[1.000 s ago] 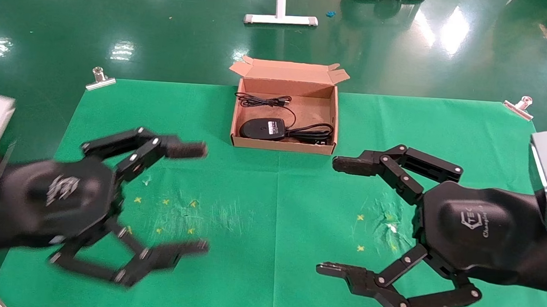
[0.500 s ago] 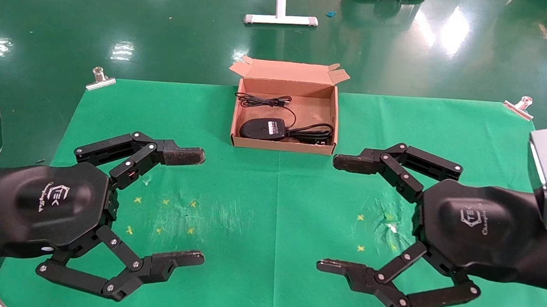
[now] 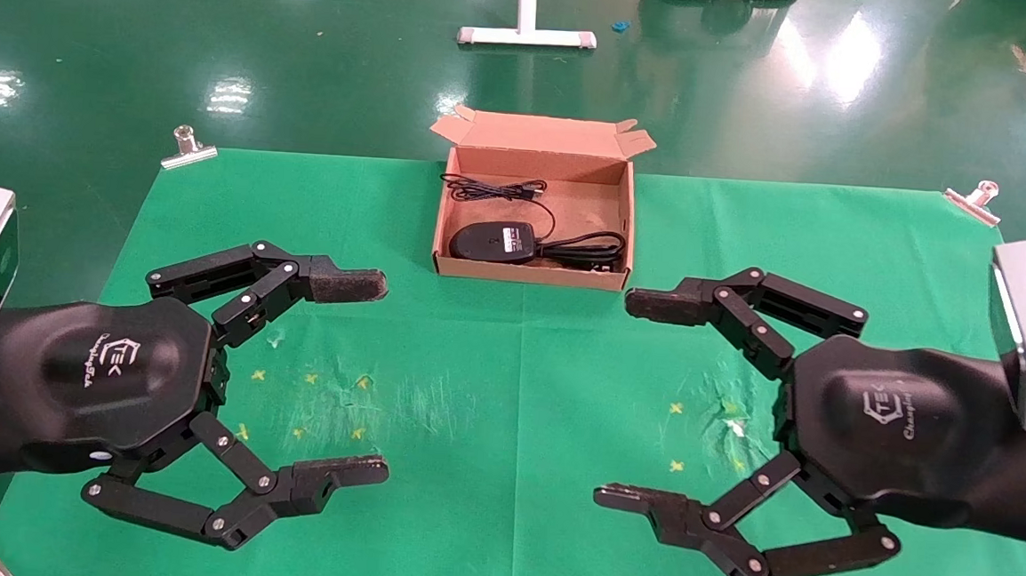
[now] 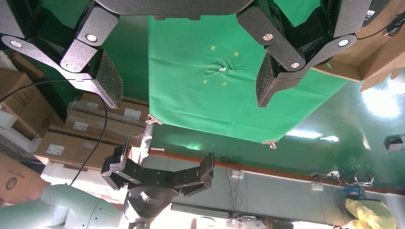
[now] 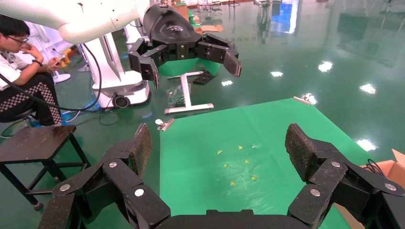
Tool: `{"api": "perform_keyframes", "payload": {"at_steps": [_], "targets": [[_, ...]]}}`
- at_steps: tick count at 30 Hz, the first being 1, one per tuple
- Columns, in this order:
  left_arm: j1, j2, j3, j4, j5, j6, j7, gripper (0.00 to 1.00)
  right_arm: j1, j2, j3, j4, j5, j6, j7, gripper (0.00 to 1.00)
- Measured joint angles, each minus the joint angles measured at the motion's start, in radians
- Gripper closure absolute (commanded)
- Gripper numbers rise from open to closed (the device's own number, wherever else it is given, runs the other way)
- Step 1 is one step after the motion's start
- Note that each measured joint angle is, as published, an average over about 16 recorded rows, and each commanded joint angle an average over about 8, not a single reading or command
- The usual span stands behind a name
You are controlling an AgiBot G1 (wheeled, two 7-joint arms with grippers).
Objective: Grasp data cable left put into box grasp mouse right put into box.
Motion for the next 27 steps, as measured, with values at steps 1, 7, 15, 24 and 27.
{"api": "perform_keyframes", "payload": {"at_steps": [1,7,15,24,27], "targets": [[0.000,0.000,0.000,0.000,0.000,0.000,0.000,0.00,0.000,0.000,0.000,0.000,0.000,0.000,0.000,0.00],[-0.002,0.001,0.002,0.002,0.001,-0.002,0.001,0.00,0.000,0.000,0.000,-0.001,0.000,0.000,0.000,0.00],[-0.003,0.002,0.003,0.003,0.002,-0.003,0.001,0.00,0.001,-0.001,0.000,-0.001,-0.001,0.001,0.000,0.00],[-0.003,0.003,0.004,0.004,0.003,-0.004,0.002,0.00,0.001,-0.001,0.000,-0.001,-0.001,0.001,0.000,0.00],[-0.004,0.003,0.004,0.004,0.003,-0.004,0.002,0.00,0.001,-0.001,0.000,-0.001,-0.001,0.001,0.000,0.00]]}}
